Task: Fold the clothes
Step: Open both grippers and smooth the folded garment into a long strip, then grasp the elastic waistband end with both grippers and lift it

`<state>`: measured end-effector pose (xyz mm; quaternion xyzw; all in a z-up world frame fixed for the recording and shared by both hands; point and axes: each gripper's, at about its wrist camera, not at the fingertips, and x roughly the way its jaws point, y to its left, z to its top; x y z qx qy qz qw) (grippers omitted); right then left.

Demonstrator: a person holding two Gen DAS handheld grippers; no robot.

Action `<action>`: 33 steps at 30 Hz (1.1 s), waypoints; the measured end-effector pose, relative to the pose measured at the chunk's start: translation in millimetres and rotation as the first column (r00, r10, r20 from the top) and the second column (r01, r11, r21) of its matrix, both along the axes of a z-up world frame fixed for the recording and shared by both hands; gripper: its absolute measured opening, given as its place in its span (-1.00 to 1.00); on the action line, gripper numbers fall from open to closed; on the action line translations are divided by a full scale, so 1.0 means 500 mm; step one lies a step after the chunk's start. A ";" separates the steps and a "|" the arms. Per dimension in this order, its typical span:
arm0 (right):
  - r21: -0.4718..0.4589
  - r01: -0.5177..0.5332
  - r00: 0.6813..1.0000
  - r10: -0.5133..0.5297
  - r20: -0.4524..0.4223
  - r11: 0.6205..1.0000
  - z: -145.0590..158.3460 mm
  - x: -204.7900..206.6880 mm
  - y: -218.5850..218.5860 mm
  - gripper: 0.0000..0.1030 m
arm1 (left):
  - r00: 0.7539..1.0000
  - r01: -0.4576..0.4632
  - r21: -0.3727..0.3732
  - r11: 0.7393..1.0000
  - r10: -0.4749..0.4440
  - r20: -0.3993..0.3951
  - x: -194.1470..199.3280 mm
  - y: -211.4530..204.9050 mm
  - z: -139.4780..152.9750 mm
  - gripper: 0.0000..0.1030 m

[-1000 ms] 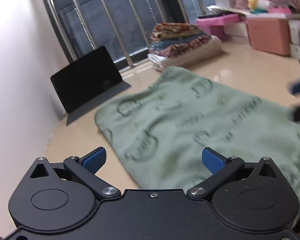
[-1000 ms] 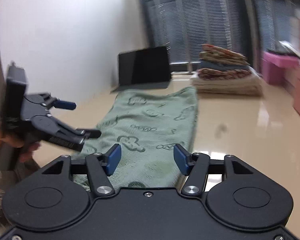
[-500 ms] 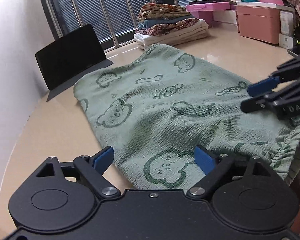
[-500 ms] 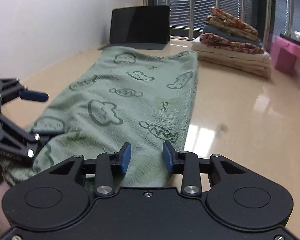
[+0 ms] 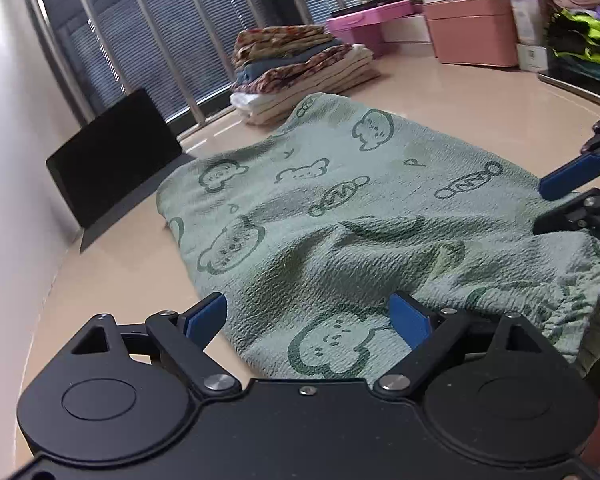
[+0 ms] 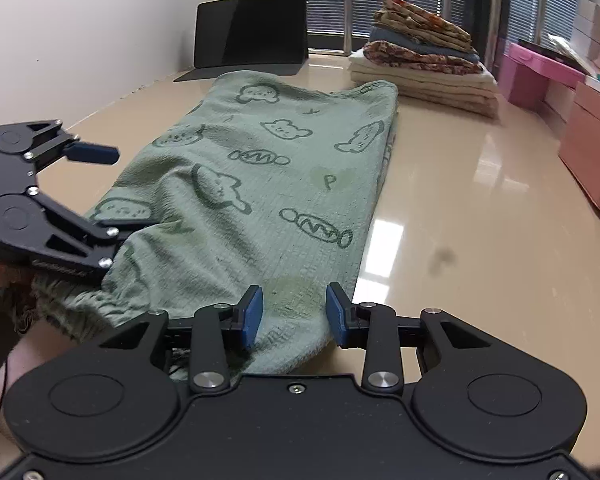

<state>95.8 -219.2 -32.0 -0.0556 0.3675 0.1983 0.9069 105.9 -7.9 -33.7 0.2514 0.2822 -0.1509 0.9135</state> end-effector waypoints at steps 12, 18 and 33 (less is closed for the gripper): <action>-0.006 -0.103 0.981 0.102 0.163 0.995 0.050 -0.101 -0.028 0.18 | 0.990 0.037 -0.053 0.998 -0.029 0.135 -0.095 0.089 0.051 0.99; -0.213 -0.246 0.933 0.291 0.214 0.946 0.070 -0.176 -0.039 0.63 | 0.955 0.100 0.006 0.995 -0.098 0.278 -0.192 0.136 0.072 1.00; -0.853 -0.324 0.588 0.793 0.158 0.410 -0.124 -0.226 0.124 0.13 | 0.767 0.447 0.614 0.651 -0.632 0.111 -0.264 -0.038 -0.139 0.38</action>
